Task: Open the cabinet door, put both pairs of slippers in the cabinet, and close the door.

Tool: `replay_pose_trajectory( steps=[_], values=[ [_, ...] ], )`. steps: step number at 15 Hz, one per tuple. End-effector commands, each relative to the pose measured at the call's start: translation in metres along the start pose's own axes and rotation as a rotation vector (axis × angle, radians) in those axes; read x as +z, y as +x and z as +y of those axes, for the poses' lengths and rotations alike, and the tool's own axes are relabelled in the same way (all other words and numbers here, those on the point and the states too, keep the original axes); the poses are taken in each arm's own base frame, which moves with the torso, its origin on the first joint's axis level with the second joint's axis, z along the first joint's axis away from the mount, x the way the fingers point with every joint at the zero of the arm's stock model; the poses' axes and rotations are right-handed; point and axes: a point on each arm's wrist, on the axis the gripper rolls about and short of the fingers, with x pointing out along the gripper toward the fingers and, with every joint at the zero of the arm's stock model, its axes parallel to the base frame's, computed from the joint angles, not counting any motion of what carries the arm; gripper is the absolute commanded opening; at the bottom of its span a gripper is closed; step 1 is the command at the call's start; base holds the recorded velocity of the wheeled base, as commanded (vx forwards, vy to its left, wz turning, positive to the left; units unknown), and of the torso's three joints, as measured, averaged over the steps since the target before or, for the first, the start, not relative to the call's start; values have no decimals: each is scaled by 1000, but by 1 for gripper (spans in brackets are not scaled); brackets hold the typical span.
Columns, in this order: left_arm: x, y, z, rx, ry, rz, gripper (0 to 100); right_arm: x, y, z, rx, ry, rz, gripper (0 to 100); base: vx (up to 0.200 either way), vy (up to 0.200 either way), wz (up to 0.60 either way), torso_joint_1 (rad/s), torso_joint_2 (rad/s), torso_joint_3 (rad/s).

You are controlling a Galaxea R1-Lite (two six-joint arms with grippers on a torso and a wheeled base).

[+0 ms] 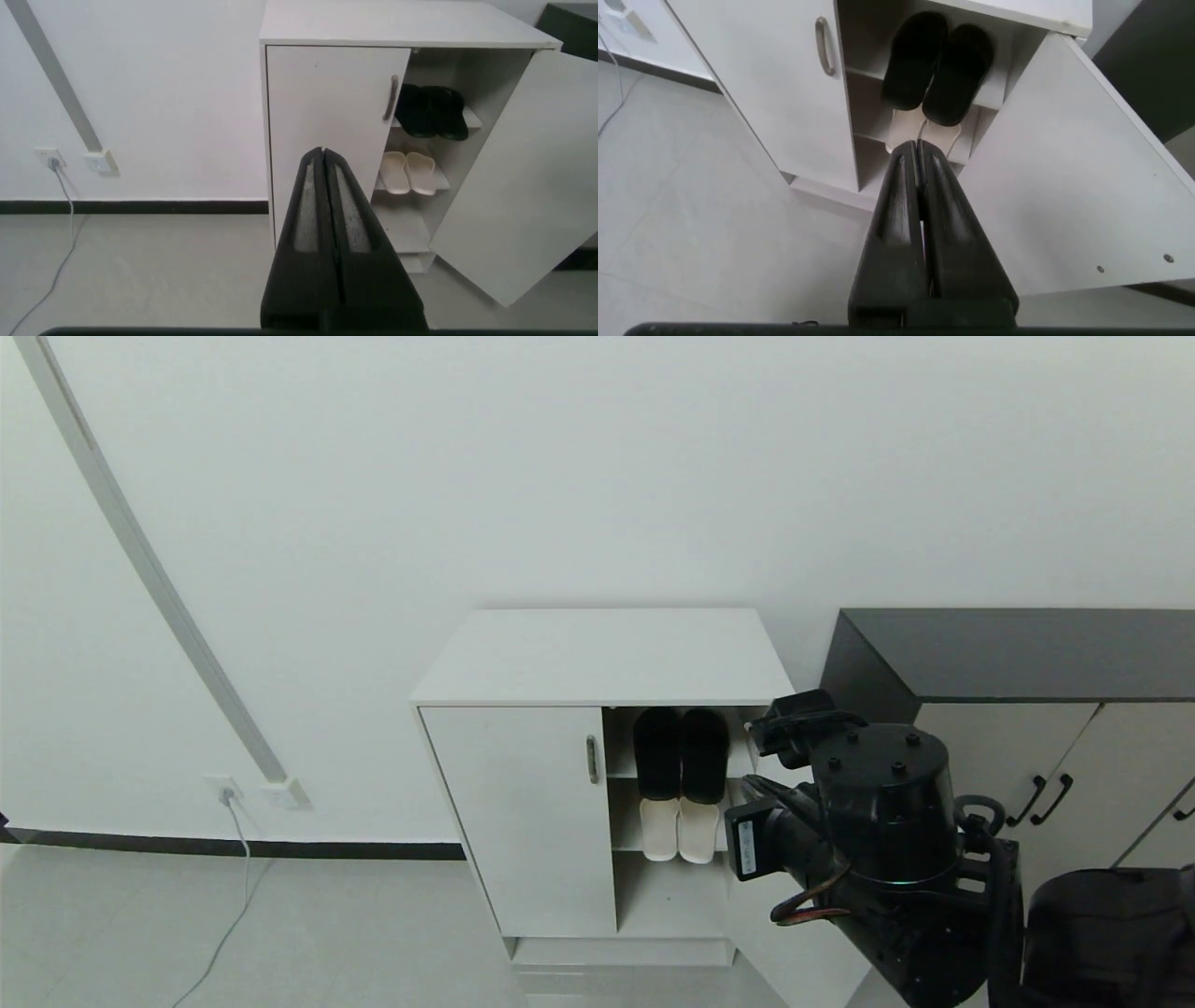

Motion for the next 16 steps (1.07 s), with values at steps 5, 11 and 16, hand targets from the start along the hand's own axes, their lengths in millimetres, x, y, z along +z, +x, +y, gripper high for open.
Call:
replay_pose_trajectory(
  steps=[5, 11, 16],
  values=[
    [0, 0, 0, 0, -1, 2, 0, -1, -1, -1, 2, -6, 4, 0, 0, 0, -360, 1, 3, 1],
    [0, 0, 0, 0, -1, 2, 0, 0, 1, -4, -9, -11, 2, 0, 0, 0, -300, 3, 0, 0],
    [0, 0, 0, 0, -1, 1, 0, 0, 2, -5, -13, -13, -4, 0, -40, 0, 0, 1, 0, 0]
  ],
)
